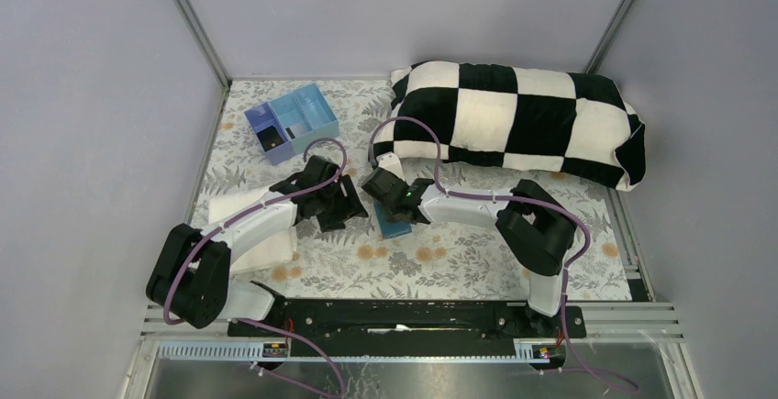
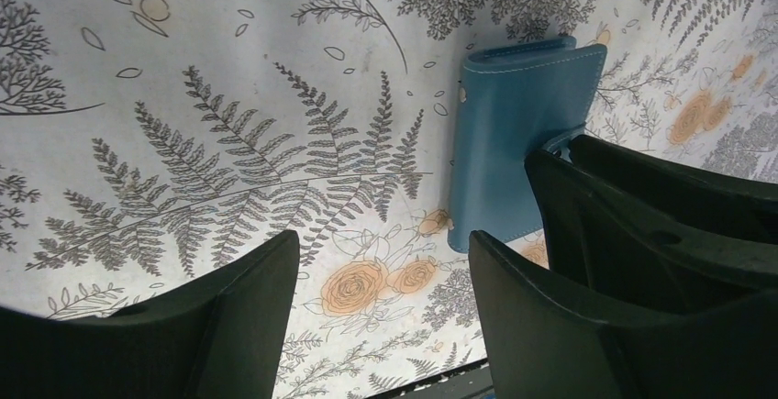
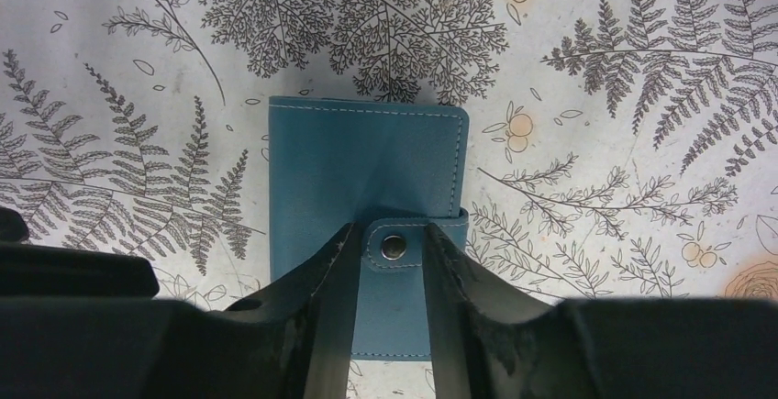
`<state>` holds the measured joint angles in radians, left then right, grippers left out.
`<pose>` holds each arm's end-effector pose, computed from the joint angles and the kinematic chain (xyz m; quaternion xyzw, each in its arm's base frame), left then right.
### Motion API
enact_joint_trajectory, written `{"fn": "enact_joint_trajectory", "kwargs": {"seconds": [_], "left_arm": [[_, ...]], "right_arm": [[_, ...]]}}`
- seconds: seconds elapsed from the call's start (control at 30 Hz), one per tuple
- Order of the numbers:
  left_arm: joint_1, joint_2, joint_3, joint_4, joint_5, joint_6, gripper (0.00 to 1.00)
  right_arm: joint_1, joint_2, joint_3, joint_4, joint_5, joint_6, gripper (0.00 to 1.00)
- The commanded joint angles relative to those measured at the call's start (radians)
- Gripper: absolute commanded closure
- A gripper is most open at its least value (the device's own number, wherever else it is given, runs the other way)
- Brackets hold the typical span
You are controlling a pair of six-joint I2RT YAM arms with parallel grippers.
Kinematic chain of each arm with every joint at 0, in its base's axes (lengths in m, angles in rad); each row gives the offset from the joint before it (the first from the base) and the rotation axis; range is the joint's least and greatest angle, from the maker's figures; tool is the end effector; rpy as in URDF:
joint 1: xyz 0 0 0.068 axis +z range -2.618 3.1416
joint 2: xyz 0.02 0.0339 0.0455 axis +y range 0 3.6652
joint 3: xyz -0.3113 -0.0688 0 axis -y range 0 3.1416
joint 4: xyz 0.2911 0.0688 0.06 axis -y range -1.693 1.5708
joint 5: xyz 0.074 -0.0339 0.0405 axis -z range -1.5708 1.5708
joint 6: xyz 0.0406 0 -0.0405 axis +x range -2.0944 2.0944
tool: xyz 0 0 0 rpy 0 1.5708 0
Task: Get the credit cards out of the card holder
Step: Open the card holder at the center of the board.
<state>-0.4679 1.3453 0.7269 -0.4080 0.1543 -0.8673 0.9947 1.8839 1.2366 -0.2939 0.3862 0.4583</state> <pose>0.2484 -0.1325 0.1994 -0.1702 0.9453 -0.2242 0.1645 0.2580 0.3690 0.1918 -0.1900 0.9156 0.0654 0.3484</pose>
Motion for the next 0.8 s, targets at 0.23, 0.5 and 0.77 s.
{"fn": "enact_joint_trajectory", "kwargs": {"seconds": [0.23,0.5,0.77], "left_arm": [[0.0,0.037,0.037,0.049,0.067,0.032,0.29],[-0.014,0.067,0.066,0.073,0.112,0.051,0.29],[-0.08,0.126,0.123,0.087,0.127,0.057,0.29]], "right_arm": [[0.001,-0.036,-0.028,-0.003,-0.005,0.052,1.0],[-0.019,-0.199,-0.098,0.045,-0.126,0.095,1.0],[-0.1,-0.31,-0.194,0.097,-0.269,0.172,1.0]]}}
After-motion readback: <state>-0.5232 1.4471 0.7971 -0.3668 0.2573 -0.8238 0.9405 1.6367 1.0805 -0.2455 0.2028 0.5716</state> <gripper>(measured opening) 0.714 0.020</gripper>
